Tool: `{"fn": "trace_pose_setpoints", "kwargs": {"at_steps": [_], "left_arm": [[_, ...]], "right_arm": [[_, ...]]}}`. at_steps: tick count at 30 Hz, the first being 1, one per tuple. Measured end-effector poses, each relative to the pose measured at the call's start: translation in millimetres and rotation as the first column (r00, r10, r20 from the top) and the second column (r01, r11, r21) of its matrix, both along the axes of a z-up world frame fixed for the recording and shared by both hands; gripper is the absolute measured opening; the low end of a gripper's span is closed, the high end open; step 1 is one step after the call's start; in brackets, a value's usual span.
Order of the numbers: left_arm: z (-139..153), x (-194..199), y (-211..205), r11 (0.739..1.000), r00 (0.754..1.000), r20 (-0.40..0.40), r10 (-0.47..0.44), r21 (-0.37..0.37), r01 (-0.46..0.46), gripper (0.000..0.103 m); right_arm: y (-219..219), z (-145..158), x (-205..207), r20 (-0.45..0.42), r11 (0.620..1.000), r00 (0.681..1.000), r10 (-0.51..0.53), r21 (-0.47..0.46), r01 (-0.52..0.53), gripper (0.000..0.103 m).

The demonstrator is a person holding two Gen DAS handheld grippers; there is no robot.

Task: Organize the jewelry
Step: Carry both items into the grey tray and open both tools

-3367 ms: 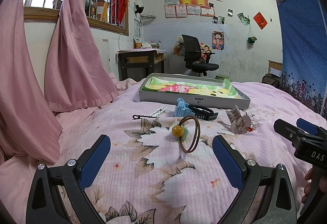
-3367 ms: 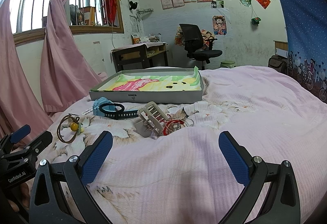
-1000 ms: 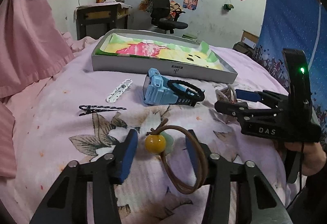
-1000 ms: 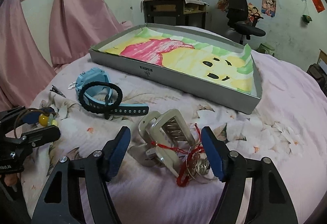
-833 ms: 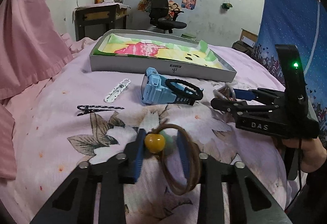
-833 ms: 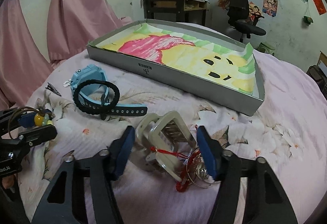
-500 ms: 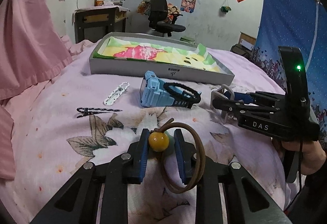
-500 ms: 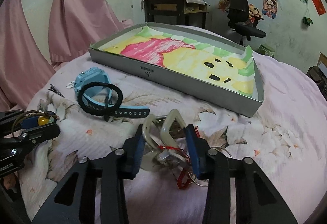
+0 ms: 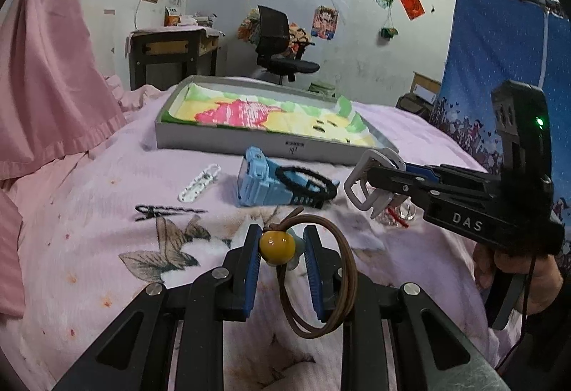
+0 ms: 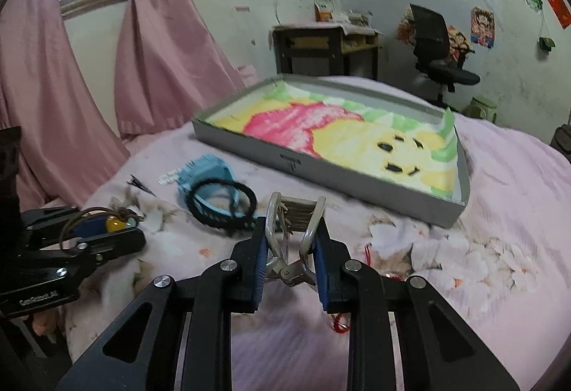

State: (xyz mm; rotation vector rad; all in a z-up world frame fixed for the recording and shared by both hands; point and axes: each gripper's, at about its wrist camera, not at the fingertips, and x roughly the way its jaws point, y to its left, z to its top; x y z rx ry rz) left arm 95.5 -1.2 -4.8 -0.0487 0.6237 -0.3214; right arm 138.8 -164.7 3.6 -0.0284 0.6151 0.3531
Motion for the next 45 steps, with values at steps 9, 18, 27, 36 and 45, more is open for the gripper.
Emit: {"fn": "trace_pose_setpoints", "kwargs": {"at_steps": [9, 18, 27, 36, 45], "left_arm": [[24, 16, 5, 0.998, 0.998, 0.062, 0.008, -0.066, -0.004, 0.023], [48, 92, -4, 0.998, 0.998, 0.065, -0.002, -0.065, 0.006, 0.023], [32, 175, -9, 0.999, 0.996, -0.077, 0.036, -0.027, -0.038, 0.023], [5, 215, -16, 0.995, 0.97, -0.225, 0.095, 0.063, -0.083, 0.023], [0, 211, -15, 0.995, 0.964, -0.249, 0.096, 0.054, -0.085, 0.023]], "right_arm": [[-1, 22, -3, 0.107, 0.999, 0.994, 0.005, 0.043, -0.009, 0.021], [-9, 38, 48, 0.147, 0.998, 0.988, -0.043, 0.042, 0.037, 0.021], [-17, 26, 110, 0.133, 0.99, 0.983, -0.129, -0.036, 0.135, 0.021], [-3, 5, 131, 0.062, 0.987, 0.991, -0.117, -0.099, 0.123, 0.021], [-8, -5, 131, 0.003, 0.994, 0.995, -0.096, -0.046, 0.096, 0.025]]}}
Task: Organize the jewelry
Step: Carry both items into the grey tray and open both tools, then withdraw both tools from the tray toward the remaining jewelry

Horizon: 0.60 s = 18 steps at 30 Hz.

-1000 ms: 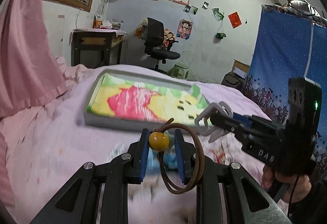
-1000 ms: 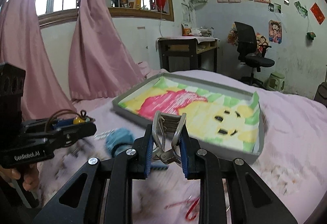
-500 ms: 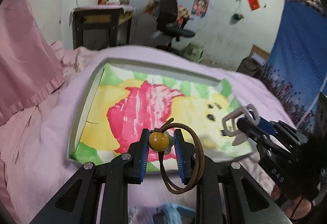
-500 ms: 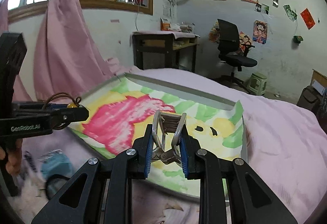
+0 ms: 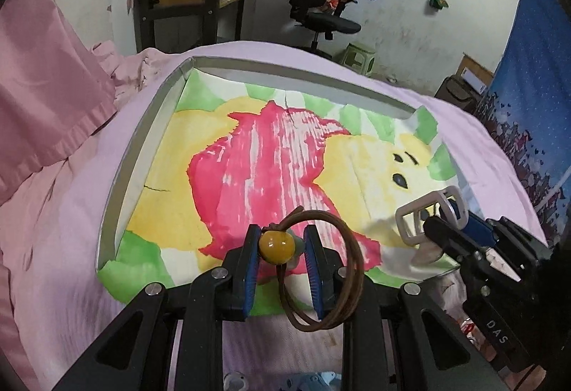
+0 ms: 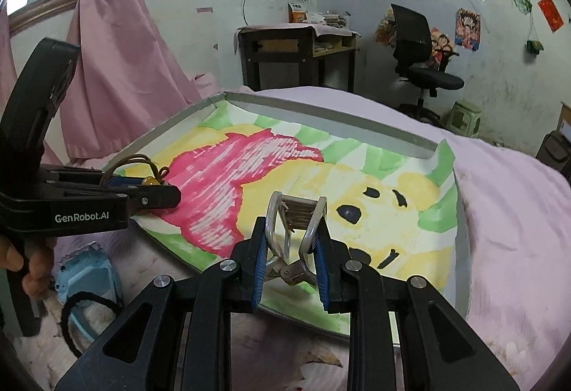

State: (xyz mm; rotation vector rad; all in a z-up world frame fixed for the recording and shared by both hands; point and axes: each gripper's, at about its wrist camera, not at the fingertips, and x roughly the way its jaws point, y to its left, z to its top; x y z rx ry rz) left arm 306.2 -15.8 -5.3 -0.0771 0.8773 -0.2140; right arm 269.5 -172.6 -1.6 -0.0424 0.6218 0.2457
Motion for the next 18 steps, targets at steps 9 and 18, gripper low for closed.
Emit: {"fn": "trace_pose_setpoints", "kwargs": {"at_steps": [9, 18], "left_arm": [[16, -33, 13, 0.997, 0.995, 0.096, 0.035, -0.076, -0.027, 0.062], [39, -89, 17, 0.996, 0.962, 0.268, 0.044, -0.087, -0.021, 0.089]], "right_arm": [[-7, 11, -21, 0.037, 0.999, 0.999, -0.02, 0.039, 0.019, 0.046], [-23, 36, -71, 0.164, 0.988, 0.98, -0.112, 0.126, 0.092, 0.086]]}}
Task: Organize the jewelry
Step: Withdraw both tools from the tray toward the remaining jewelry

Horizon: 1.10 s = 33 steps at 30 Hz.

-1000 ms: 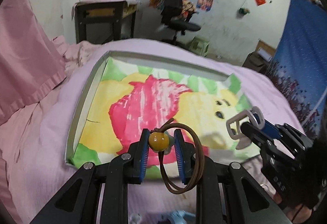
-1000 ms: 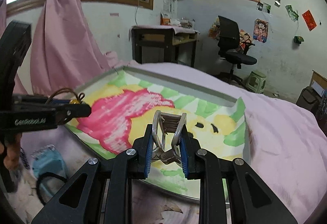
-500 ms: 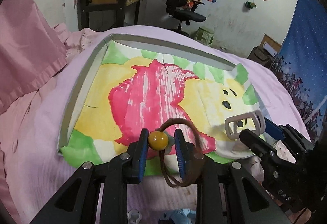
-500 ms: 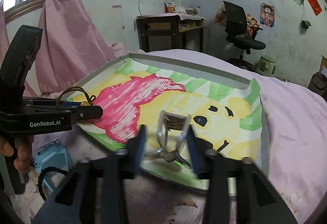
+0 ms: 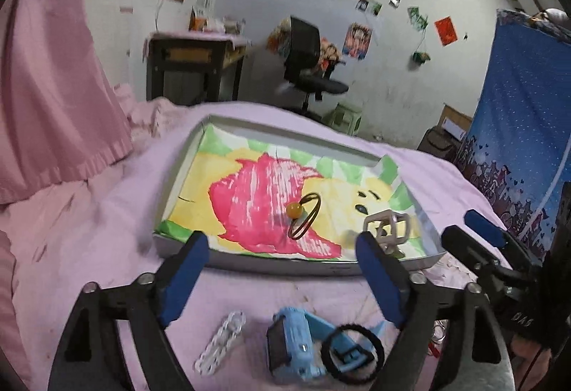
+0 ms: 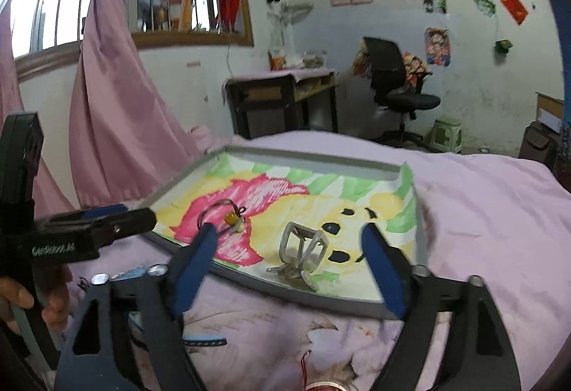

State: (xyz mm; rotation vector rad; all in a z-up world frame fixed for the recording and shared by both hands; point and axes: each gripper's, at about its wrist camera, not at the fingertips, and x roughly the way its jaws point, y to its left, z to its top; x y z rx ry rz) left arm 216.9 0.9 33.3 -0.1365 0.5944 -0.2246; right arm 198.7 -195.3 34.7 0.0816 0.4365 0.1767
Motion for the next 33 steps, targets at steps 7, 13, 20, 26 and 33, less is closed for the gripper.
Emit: {"fn": "trace_pose_setpoints", "kwargs": {"at_steps": [7, 13, 20, 26, 33], "left_arm": [[5, -46, -2, 1.0, 0.995, 0.096, 0.008, 0.029, -0.01, 0.097], [1, -78, -3, 0.998, 0.99, 0.143, 0.001, 0.068, -0.01, 0.098], [-4, -103, -3, 0.994, 0.988, 0.152, -0.018, 0.11, 0.001, 0.098], [-15, -116, -2, 0.99, 0.991, 0.133, -0.031, 0.139, 0.012, 0.098], [-30, -121, 4, 0.99, 0.997, 0.077, -0.031, 0.141, 0.02, 0.098]], "right_arm": [[-8, 8, -40, 0.043, 0.999, 0.998, -0.035, 0.03, 0.034, 0.095], [-9, 6, -74, 0.063, 0.998, 0.996, -0.055, 0.033, 0.053, 0.1], [0, -3, -102, 0.06, 0.998, 0.997, -0.051, -0.018, 0.052, 0.1], [3, -9, -113, 0.038, 0.998, 0.998, -0.041, -0.047, 0.043, 0.1], [1, -24, -107, -0.045, 0.997, 0.998, -0.034, -0.064, 0.031, 0.1]]}}
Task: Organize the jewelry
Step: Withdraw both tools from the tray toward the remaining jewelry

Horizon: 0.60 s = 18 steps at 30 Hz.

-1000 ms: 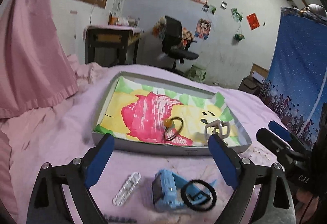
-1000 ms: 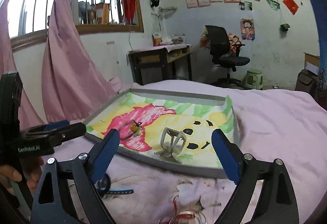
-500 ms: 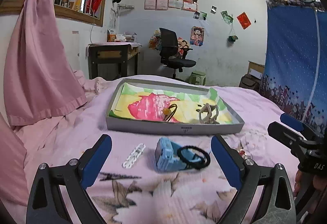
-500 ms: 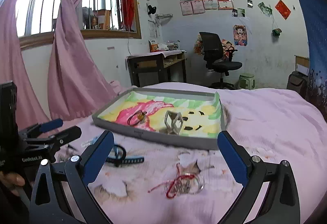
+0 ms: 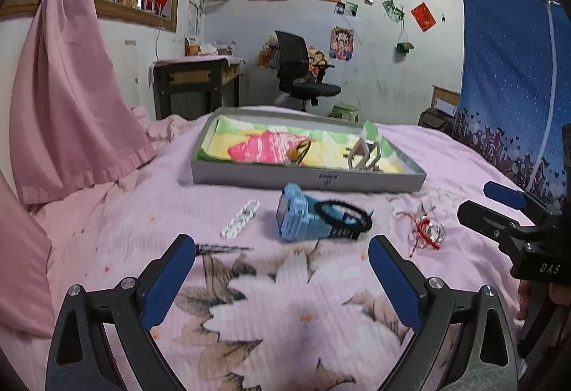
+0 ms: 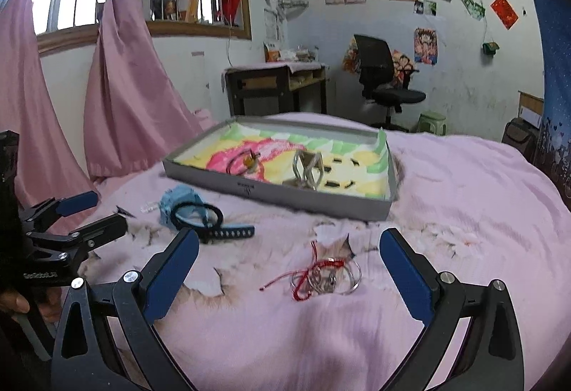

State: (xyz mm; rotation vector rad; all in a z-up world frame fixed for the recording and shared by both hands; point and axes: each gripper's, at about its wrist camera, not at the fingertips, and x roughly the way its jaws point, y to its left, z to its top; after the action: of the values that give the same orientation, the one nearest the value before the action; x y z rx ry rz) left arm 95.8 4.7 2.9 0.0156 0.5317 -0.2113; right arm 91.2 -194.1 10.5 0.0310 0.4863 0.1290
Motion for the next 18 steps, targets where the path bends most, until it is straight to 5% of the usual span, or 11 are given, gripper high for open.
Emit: {"fn": "trace_pose_setpoints", "kwargs": {"at_steps": [11, 18], "left_arm": [[-13, 14, 14, 0.998, 0.995, -0.098, 0.024, -0.048, -0.029, 0.098], [-14, 17, 5, 0.999, 0.996, -0.089, -0.028, -0.038, 0.025, 0.098]], "right_arm": [[2, -25, 16, -0.131, 0.998, 0.991, 0.039, 0.047, -0.033, 0.1], [0, -34, 24, -0.177, 0.996, 0.984, 0.028, 0.084, -0.013, 0.099]]}}
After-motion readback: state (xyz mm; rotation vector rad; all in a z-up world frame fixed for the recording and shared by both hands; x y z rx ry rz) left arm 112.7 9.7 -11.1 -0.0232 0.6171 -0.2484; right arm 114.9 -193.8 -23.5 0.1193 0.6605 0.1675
